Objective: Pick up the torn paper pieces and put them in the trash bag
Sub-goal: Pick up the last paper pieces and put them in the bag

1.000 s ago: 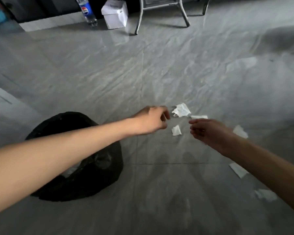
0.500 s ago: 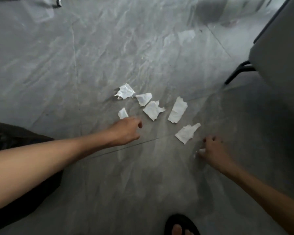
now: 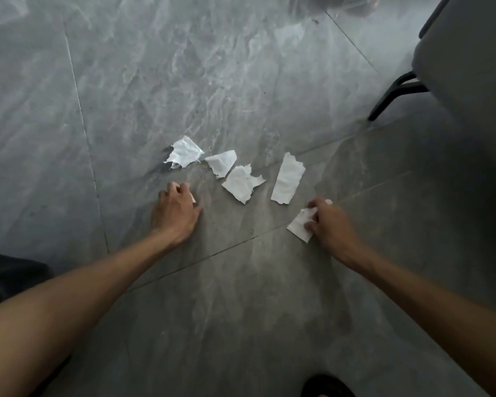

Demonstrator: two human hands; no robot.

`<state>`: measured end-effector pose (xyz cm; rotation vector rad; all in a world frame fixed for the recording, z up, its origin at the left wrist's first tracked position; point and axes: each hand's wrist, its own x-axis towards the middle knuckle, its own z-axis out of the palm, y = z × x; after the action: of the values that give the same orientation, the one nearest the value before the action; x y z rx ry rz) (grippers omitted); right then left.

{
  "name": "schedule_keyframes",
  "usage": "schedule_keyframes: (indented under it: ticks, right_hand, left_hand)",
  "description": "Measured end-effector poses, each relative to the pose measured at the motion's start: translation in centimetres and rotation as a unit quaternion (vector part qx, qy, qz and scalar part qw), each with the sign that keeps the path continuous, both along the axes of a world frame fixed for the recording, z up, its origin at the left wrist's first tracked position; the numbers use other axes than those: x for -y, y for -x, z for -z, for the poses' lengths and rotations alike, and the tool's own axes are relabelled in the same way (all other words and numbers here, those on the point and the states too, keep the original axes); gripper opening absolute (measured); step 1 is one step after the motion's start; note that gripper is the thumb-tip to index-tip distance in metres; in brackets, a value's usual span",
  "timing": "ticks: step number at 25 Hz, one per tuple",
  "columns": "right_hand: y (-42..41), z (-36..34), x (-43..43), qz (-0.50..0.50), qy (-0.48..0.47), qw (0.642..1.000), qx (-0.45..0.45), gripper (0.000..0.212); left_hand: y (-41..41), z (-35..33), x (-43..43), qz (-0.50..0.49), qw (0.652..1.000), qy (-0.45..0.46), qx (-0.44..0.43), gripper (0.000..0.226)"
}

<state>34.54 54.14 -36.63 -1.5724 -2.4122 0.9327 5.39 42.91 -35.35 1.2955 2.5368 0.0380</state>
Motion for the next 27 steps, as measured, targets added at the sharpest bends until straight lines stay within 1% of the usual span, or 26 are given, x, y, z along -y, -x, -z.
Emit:
schedule_keyframes:
  ticks: [2, 3, 5, 6, 9, 11, 14, 16, 18, 20, 22, 24, 25, 27]
  right_hand:
    - [-0.3, 0.7, 0.1, -0.002, -0.018, 1.000, 0.000, 0.008]
    - [-0.5, 1.0, 0.2, -0.006, -0.028, 1.000, -0.008, 0.002]
    - [-1.2, 1.3, 0.5, -0.017, -0.041, 0.999, -0.015, 0.009]
    - [-1.4, 1.3, 0.6, -0.020, -0.045, 0.999, -0.014, 0.009]
    - [-1.4, 1.0, 0.9, -0.026, -0.045, 0.999, 0.000, 0.006]
    - [-1.2, 0.7, 1.1, -0.030, -0.053, 0.998, -0.010, 0.007]
    - [-0.9, 0.4, 0.7, -0.053, -0.071, 0.996, -0.025, 0.009]
    - [0.0, 0.3, -0.5, -0.086, -0.103, 0.991, -0.022, 0.011]
    - [1.9, 0.0, -2.6, -0.101, -0.134, 0.986, -0.012, 0.012]
    - [4.1, 0.0, -4.5, -0.107, -0.144, 0.984, 0.002, 0.011]
    - [5.6, 0.5, -5.1, -0.128, -0.138, 0.982, 0.010, 0.008]
    - [6.2, 1.1, -4.8, -0.141, -0.123, 0.982, -0.003, 0.005]
    - [6.1, 1.1, -4.6, -0.136, -0.115, 0.984, -0.011, 0.003]
    - [5.8, 0.8, -4.2, -0.121, -0.095, 0.988, -0.032, 0.005]
  left_hand:
    - [0.6, 0.3, -0.1, -0.007, 0.999, -0.045, 0.028, 0.023]
    - [0.8, 0.3, 0.0, -0.010, 0.996, -0.070, 0.051, 0.015]
    - [0.9, -0.1, 0.1, 0.004, 0.989, -0.121, 0.087, 0.006]
    - [0.7, -0.5, -0.2, 0.024, 0.984, -0.145, 0.101, 0.004]
    - [-1.5, -1.4, -3.3, 0.121, 0.967, -0.192, 0.119, 0.007]
    - [-3.2, -1.1, -5.8, 0.179, 0.965, -0.163, 0.100, 0.009]
    - [-4.6, 0.1, -7.4, 0.225, 0.971, -0.062, 0.057, 0.009]
    - [-4.6, 0.6, -6.9, 0.219, 0.973, -0.049, 0.061, 0.009]
    - [-4.5, 0.4, -5.9, 0.204, 0.973, -0.059, 0.094, 0.006]
    - [-4.1, -0.2, -5.0, 0.210, 0.967, -0.083, 0.115, 0.005]
    - [-3.3, -1.2, -4.8, 0.184, 0.967, -0.129, 0.121, 0.016]
    - [-1.8, -1.6, -6.0, 0.127, 0.971, -0.159, 0.124, 0.033]
    - [-1.0, -1.6, -6.9, 0.102, 0.976, -0.149, 0.125, 0.040]
    - [-0.1, -0.9, -8.7, 0.076, 0.984, -0.095, 0.127, 0.043]
